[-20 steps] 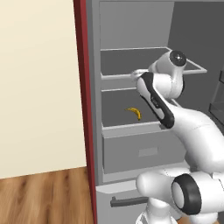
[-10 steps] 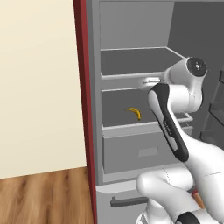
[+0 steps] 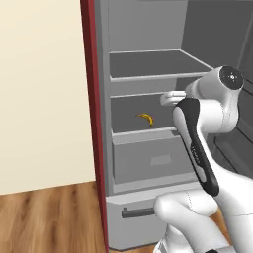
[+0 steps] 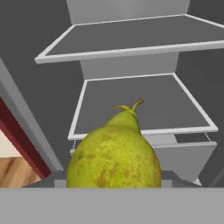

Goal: Pick the pear and banana from the fridge and place them inside the tupperware on the counter.

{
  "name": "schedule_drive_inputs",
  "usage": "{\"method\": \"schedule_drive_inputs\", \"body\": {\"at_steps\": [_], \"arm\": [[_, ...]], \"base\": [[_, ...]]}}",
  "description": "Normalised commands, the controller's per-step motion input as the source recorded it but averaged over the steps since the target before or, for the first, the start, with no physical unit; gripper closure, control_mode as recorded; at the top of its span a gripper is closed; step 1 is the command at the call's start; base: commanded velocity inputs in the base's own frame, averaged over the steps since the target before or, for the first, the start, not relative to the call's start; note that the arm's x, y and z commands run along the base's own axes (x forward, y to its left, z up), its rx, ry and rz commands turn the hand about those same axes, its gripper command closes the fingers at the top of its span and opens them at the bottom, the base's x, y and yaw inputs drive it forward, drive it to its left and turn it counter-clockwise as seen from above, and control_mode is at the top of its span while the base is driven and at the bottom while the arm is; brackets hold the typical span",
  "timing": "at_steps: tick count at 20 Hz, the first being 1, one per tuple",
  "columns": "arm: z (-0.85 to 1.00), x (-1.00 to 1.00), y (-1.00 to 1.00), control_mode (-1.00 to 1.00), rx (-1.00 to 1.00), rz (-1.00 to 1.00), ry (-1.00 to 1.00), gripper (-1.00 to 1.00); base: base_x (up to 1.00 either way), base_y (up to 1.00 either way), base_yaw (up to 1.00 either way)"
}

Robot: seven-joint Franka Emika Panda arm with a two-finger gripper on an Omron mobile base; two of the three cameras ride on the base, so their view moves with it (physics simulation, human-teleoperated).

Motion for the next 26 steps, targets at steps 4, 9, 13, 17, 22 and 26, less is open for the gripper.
{"method": "schedule_drive_inputs", "body": {"at_steps": [4, 9, 13, 17, 22, 26], "arm": [[0.0, 0.0, 0.0, 1.0, 0.0, 0.0, 0.0, 1.0], [0.0, 0.0, 0.0, 1.0, 0.0, 0.0, 0.0, 1.0], [0.0, 0.0, 0.0, 1.0, 0.0, 0.0, 0.0, 1.0], [0.0, 0.0, 0.0, 1.0, 0.0, 0.0, 0.0, 1.0], [0.0, 0.0, 0.0, 1.0, 0.0, 0.0, 0.0, 1.0], [0.0, 0.0, 0.0, 1.0, 0.0, 0.0, 0.0, 1.0]], "base": [[-0.51, 0.72, -0.23], [-0.44, 0.87, -0.48], [-0.76, 0.36, -0.65], [-0.96, 0.14, -0.67], [-0.84, 0.11, -0.71], [-0.79, 0.12, -0.74]]}}
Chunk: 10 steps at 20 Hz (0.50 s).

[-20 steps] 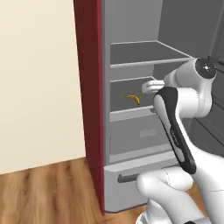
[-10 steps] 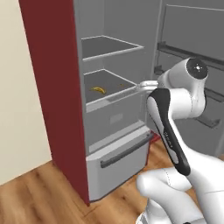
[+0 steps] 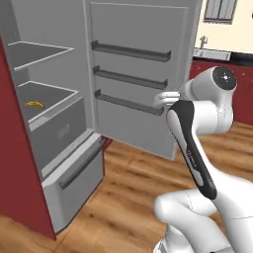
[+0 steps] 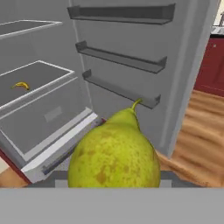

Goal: Pick the pear and banana from the fridge and place them inside the tupperware on the counter.

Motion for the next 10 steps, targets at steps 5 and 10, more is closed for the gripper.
{"method": "schedule_drive_inputs", "body": {"at_steps": [5, 10], "arm": [[0.0, 0.0, 0.0, 1.0, 0.0, 0.0, 0.0, 1.0], [0.0, 0.0, 0.0, 1.0, 0.0, 0.0, 0.0, 1.0]], "base": [[-0.32, 0.01, -0.71], [0.14, 0.0, -0.59]]}}
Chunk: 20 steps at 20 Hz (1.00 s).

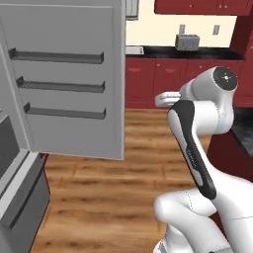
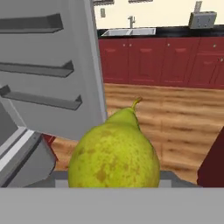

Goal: Pick the pear and banana from the fridge and place them inside the tupperware on the counter.

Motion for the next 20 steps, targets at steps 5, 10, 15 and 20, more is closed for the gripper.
{"method": "schedule_drive_inputs", "body": {"at_steps": [5, 10, 15, 20], "arm": [[0.0, 0.0, 0.0, 1.0, 0.0, 0.0, 0.0, 1.0], [0.0, 0.0, 0.0, 1.0, 0.0, 0.0, 0.0, 1.0], [0.0, 0.0, 0.0, 1.0, 0.0, 0.0, 0.0, 1.0], [0.0, 0.0, 0.0, 1.0, 0.0, 0.0, 0.0, 1.0]], "base": [[0.55, 0.0, -0.45], [0.68, 0.0, -0.33], [0.9, 0.0, -0.23], [1.0, 0.0, -0.15]]}}
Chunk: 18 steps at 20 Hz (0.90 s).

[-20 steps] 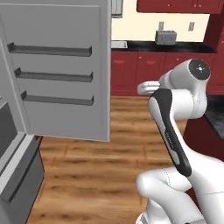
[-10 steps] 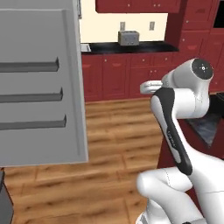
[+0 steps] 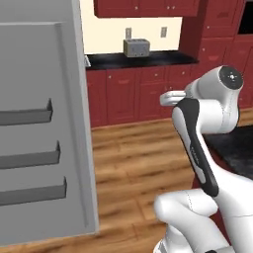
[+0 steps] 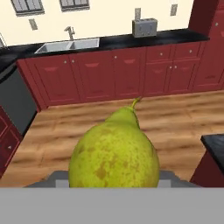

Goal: Pick the pear and banana from the fridge and place them inside the tupperware on the counter.

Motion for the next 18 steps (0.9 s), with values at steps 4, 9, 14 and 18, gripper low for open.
{"method": "schedule_drive_inputs", "body": {"at_steps": [4, 9, 14, 18], "arm": [[0.0, 0.0, 0.0, 1.0, 0.0, 0.0, 0.0, 1.0], [0.0, 0.0, 0.0, 1.0, 0.0, 0.0, 0.0, 1.0], [0.0, 0.0, 0.0, 1.0, 0.0, 0.0, 0.0, 1.0], [0.0, 0.0, 0.0, 1.0, 0.0, 0.0, 0.0, 1.0]], "base": [[1.0, 0.0, -0.03], [1.0, 0.01, 0.0], [1.0, 0.02, 0.16], [1.0, 0.01, 0.45]]}}
